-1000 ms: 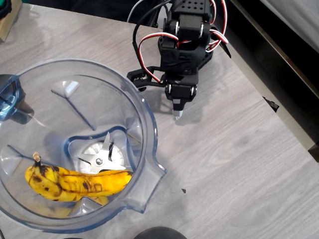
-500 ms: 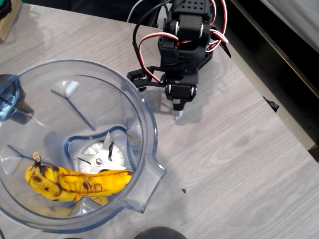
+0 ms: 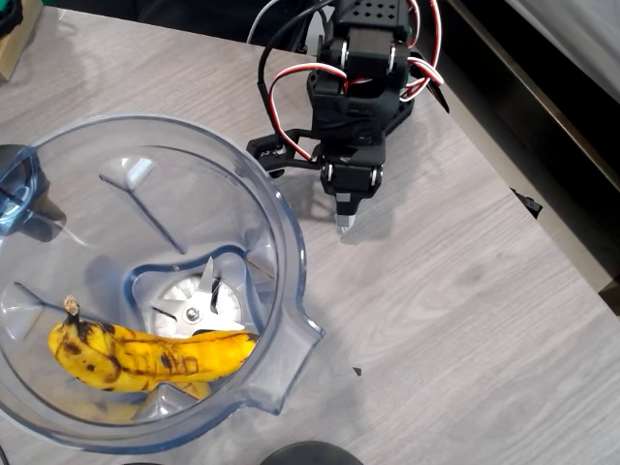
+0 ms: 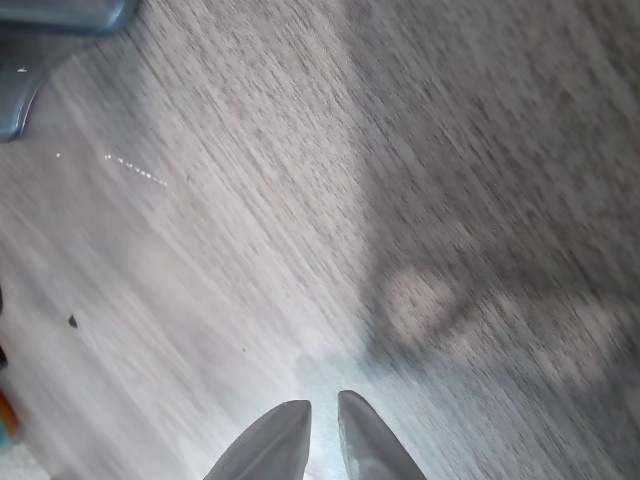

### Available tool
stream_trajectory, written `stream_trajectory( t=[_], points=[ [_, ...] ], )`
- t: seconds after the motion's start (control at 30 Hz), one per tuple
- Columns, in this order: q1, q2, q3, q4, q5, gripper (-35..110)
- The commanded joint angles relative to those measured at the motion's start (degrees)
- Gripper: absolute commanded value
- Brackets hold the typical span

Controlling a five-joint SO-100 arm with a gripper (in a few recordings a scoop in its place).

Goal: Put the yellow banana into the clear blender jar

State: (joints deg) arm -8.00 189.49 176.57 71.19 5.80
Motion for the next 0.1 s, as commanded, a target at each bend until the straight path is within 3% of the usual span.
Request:
stream_trajectory(
  t=[0.0, 0.07],
  points=[
    [0.2, 1.7, 0.6, 0.5, -0.4, 0],
    [0.2, 1.7, 0.6, 0.5, -0.4, 0]
  ],
)
